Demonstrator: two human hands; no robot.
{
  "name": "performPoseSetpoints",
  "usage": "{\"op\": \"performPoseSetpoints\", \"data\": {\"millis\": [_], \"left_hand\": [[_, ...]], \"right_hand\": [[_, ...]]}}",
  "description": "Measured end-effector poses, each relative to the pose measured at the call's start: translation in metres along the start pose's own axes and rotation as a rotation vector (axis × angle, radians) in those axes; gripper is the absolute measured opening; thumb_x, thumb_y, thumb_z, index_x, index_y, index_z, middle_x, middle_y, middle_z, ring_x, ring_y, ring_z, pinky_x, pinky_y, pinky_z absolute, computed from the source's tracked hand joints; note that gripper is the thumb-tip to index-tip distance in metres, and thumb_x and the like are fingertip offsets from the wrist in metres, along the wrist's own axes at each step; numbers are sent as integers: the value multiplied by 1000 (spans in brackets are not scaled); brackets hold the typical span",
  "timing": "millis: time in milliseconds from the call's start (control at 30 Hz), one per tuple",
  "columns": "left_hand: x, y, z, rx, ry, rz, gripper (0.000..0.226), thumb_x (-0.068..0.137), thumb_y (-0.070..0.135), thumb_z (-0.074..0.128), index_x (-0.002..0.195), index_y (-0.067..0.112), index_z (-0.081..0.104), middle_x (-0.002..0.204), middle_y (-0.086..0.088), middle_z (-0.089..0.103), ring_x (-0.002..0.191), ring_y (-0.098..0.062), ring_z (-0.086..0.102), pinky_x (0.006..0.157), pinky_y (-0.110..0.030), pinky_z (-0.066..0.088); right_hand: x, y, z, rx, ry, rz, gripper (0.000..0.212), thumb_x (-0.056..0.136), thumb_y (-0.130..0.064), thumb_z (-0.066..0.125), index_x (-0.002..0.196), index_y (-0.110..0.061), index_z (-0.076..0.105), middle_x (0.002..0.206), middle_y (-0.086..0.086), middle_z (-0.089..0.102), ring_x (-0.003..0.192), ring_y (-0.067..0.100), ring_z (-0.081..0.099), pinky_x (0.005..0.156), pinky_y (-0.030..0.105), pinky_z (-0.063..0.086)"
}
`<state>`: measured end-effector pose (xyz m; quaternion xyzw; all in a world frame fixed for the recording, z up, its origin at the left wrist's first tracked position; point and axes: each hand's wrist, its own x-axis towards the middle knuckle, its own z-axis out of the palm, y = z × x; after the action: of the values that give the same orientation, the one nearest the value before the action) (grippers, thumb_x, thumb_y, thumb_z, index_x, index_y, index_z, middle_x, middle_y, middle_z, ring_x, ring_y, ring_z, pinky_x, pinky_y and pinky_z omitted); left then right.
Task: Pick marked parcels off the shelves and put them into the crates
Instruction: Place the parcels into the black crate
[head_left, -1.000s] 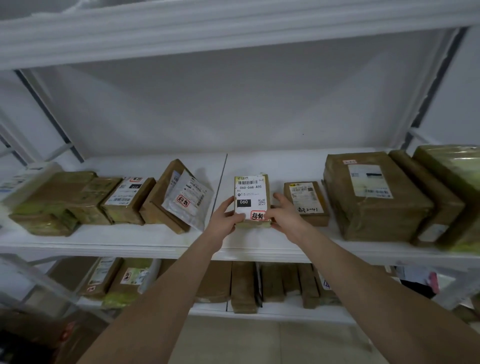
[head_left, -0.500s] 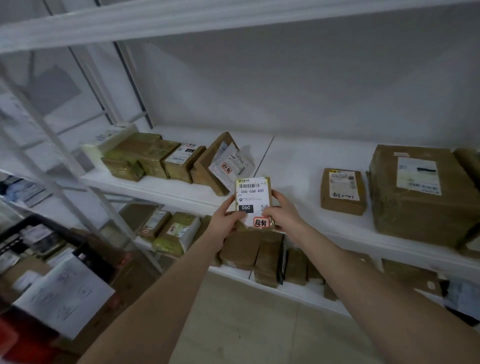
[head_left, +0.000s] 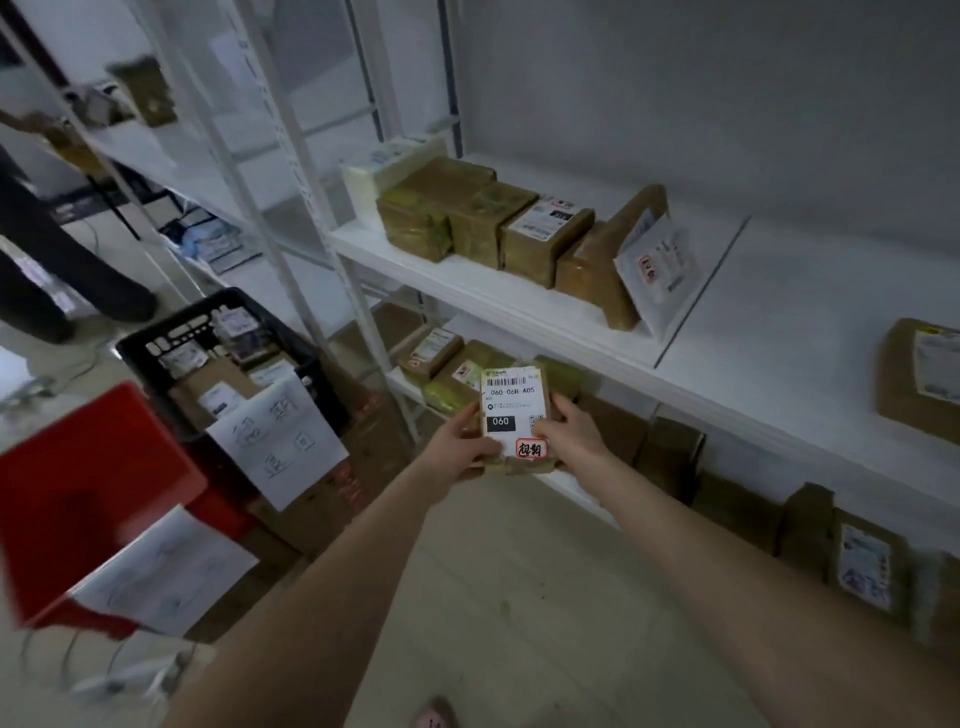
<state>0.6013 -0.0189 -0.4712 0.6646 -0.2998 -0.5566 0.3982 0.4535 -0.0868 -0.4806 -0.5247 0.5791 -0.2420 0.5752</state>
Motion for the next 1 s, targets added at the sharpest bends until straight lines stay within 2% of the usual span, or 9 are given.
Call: {"op": "performPoseSetpoints", "data": {"millis": [100, 200, 300, 367, 533, 633, 733, 867, 1000], "left_hand": [[9, -19, -55, -33, 105, -50, 70, 83, 9, 69, 143, 30, 39, 107, -1, 67, 90, -19, 63, 92, -42, 50], [14, -35, -117, -44, 196, -71, 63, 85, 20, 70, 140, 28, 41, 107, -3, 69, 85, -19, 64, 84, -39, 53], [14, -49, -183, -114, 247, -95, 57, 84, 18, 71, 133, 31, 44, 102, 1, 69, 78, -16, 65, 73, -34, 52], [14, -56, -226, -175, 282, -118, 67, 83, 14, 72, 139, 30, 40, 105, -1, 69, 79, -17, 66, 65, -31, 53], [19, -73, -307, -227, 388, -123, 69, 85, 5, 68, 144, 23, 38, 100, -8, 70, 93, -36, 66, 87, -53, 51], [26, -77, -342, -305, 433, -115, 66, 87, 3, 65, 144, 23, 37, 105, -10, 70, 86, -31, 67, 78, -43, 54], [40, -72, -378, -343, 505, -100, 66, 89, 2, 62, 146, 22, 35, 112, -9, 68, 82, -21, 70, 62, -29, 58], [80, -59, -435, -325, 566, -94, 65, 90, 4, 60, 147, 23, 34, 106, -4, 68, 86, -22, 70, 78, -43, 58], [144, -45, -490, -359, 595, -137, 62, 92, 5, 58, 145, 26, 36, 108, -3, 66, 86, -20, 69, 82, -43, 58]], "right_hand": [[13, -4, 62, -43, -65, 3, 65, 82, -2, 56, 142, -24, 45, 119, 7, 66, 91, 23, 68, 84, 39, 56], [24, -19, 132, -119, -126, 2, 64, 83, -5, 56, 142, -27, 45, 122, 7, 65, 93, 24, 68, 69, 29, 54], [32, -32, 204, -174, -212, -17, 64, 84, -8, 56, 142, -33, 42, 121, 5, 66, 88, 21, 69, 64, 31, 55], [35, -40, 248, -222, -271, -29, 63, 87, -11, 56, 143, -33, 40, 122, 6, 66, 86, 19, 69, 59, 27, 53], [47, -58, 334, -256, -345, -45, 63, 88, -6, 56, 145, -29, 40, 126, 6, 63, 82, 16, 64, 57, 19, 50], [63, -73, 371, -295, -389, -62, 64, 89, -4, 55, 146, -28, 39, 129, 4, 60, 77, 13, 61, 52, 17, 46], [86, -90, 412, -299, -433, -60, 66, 90, -4, 56, 147, -31, 36, 131, 6, 59, 78, 13, 65, 61, 25, 56], [127, -117, 467, -296, -447, -66, 62, 93, -7, 53, 148, -30, 34, 134, 3, 57, 82, 14, 64, 55, 21, 49], [192, -139, 520, -305, -470, -85, 61, 93, -6, 50, 148, -29, 34, 134, 3, 56, 91, 19, 65, 61, 26, 55]]}}
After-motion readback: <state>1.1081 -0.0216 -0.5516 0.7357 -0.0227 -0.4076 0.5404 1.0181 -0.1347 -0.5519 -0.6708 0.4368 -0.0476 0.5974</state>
